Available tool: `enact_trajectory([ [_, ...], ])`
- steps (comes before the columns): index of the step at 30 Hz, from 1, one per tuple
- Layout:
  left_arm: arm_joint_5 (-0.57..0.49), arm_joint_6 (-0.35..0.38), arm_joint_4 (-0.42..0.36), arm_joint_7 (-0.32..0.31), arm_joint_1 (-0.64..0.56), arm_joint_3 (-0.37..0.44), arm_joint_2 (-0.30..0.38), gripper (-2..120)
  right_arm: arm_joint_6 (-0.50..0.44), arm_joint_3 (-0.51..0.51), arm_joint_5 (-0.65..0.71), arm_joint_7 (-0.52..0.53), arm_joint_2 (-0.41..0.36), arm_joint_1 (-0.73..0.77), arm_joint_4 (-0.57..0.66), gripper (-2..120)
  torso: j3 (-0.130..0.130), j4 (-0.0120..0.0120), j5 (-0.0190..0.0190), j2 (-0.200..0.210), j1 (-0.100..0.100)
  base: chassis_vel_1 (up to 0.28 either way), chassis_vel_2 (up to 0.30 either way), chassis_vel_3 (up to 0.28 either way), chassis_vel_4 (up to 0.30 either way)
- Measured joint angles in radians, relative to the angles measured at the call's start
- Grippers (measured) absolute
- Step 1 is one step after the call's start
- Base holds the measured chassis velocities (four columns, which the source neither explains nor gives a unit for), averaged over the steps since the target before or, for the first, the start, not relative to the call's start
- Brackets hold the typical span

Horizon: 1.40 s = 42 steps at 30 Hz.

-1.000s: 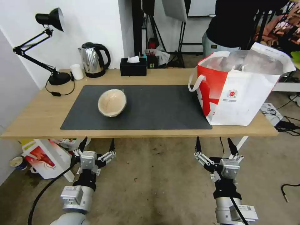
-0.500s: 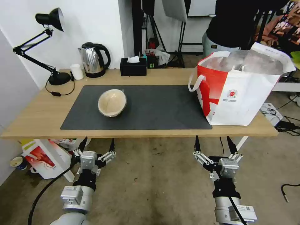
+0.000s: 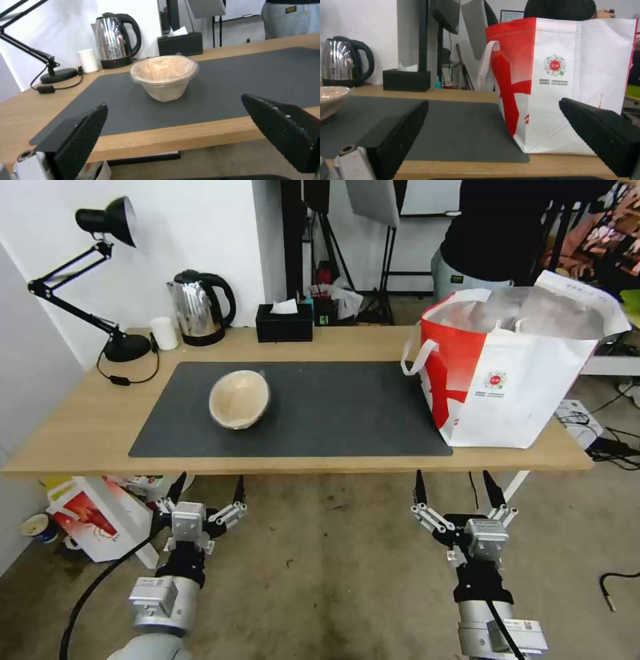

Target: Pick up the trash from the table and place it into the takeout bag.

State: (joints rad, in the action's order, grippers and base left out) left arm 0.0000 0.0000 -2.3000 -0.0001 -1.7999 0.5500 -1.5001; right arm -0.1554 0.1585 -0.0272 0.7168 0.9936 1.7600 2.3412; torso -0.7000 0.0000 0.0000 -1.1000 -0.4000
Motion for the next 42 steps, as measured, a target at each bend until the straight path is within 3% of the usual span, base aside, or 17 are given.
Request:
enact_trajectory([
  [36, -0.002, -0.001, 0.000, 0.001, 0.002, 0.001, 0.000, 100, 0.002, 0.001, 0.000, 0.000, 0.000, 0.000, 0.001, 100, 0.000, 0.0001, -0.0001, 0.000, 0.000, 0.000, 0.000, 0.000, 0.000],
  [42, -0.122, -0.062, -0.029, 0.051, 0.065, 0.050, -0.009, 100, 0.002, 0.000, 0.000, 0.000, 0.000, 0.000, 0.001, 100, 0.000, -0.0001, -0.0001, 0.000, 0.000, 0.000, 0.000, 0.000, 0.000],
])
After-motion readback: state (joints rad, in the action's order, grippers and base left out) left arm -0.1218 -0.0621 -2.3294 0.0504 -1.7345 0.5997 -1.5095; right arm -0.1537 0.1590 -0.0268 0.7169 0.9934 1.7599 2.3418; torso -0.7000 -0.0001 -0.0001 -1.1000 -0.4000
